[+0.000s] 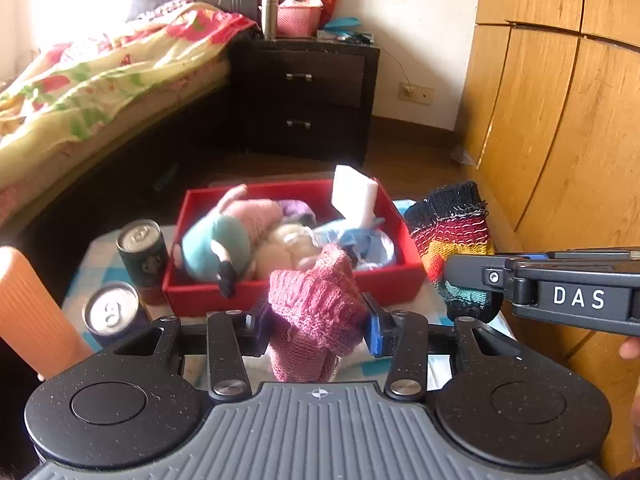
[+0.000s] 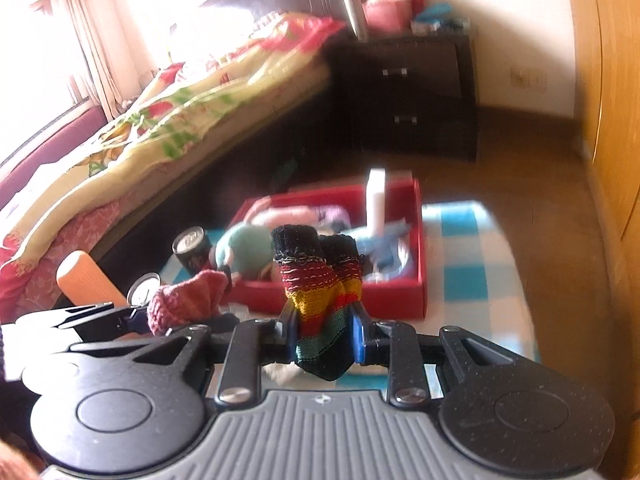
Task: Organize soft objects
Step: 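Carry the pink hat in the left tool while the right tool carries the sock to the box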
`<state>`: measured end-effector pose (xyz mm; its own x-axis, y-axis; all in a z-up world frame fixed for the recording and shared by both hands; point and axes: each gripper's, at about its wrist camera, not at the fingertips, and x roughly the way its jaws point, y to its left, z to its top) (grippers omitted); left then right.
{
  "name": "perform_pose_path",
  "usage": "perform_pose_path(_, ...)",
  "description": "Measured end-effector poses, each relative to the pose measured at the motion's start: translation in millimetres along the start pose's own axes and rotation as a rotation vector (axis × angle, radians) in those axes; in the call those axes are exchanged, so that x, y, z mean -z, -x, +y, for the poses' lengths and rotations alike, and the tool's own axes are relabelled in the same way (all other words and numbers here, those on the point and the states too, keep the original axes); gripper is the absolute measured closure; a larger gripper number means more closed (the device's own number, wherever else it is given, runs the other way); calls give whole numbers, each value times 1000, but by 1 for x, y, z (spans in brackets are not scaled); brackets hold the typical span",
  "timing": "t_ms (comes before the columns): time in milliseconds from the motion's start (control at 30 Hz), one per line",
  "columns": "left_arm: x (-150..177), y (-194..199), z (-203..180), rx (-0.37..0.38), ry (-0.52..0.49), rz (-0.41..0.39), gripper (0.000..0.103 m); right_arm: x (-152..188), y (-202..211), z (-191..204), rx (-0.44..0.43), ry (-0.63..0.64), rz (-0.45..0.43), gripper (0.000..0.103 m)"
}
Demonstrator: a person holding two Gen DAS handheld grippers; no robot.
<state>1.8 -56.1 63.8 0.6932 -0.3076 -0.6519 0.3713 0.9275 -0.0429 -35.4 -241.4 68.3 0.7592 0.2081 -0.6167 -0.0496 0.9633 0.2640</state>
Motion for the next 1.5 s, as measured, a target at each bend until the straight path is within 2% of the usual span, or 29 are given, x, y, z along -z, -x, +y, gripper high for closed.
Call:
perform_pose_path(767, -31, -33, 13, -81, 1, -48, 58, -28, -45, -7, 67, 5, -66, 98)
perform_pose_path(1200, -46, -71, 23, -107, 19, -25, 58, -47, -80, -20, 105, 18, -69, 98)
perform_pose_path(1500, -51, -94, 23, -115, -12, -5, 57, -58, -104, -26, 120, 39, -64, 98)
